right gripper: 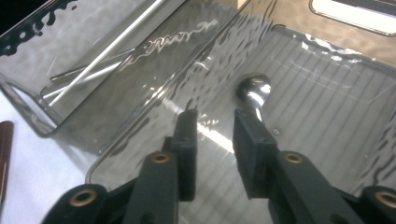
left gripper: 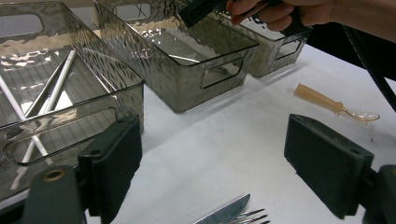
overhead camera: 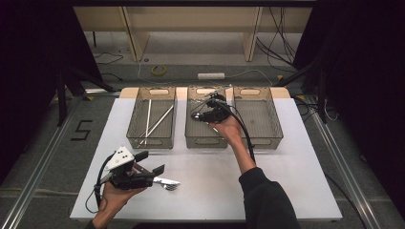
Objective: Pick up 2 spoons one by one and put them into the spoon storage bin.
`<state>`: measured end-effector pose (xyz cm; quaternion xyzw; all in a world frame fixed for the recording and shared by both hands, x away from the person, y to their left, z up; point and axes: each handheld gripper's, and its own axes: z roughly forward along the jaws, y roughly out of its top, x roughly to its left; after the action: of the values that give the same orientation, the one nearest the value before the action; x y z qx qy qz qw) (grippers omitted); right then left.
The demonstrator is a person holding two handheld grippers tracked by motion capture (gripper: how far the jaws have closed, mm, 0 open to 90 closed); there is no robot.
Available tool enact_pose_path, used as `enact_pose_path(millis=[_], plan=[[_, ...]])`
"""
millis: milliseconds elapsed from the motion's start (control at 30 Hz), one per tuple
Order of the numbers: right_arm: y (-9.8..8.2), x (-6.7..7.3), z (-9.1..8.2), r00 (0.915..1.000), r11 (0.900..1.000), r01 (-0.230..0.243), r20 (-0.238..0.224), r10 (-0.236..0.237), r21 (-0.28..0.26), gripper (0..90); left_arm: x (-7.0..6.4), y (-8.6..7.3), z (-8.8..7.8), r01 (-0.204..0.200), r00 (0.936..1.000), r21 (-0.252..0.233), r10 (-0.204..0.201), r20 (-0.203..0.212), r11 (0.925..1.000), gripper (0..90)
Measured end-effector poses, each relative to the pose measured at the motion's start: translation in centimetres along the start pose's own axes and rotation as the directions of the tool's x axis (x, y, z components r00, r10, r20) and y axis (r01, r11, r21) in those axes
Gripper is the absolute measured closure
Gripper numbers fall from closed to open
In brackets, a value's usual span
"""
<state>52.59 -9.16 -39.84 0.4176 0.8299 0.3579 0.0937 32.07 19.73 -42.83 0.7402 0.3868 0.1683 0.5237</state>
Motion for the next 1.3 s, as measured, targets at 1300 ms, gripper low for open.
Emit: enact_pose_path(millis=[1300], plan=[[-11.1, 0.3, -11.6, 0.9980, 0.998, 0.057, -0.024, -0.058, -0.036, 33.5, -0.1, 0.0, 0.2, 0.006, 0.9999, 0.000, -0.006, -0.009, 1.0000, 18.3]])
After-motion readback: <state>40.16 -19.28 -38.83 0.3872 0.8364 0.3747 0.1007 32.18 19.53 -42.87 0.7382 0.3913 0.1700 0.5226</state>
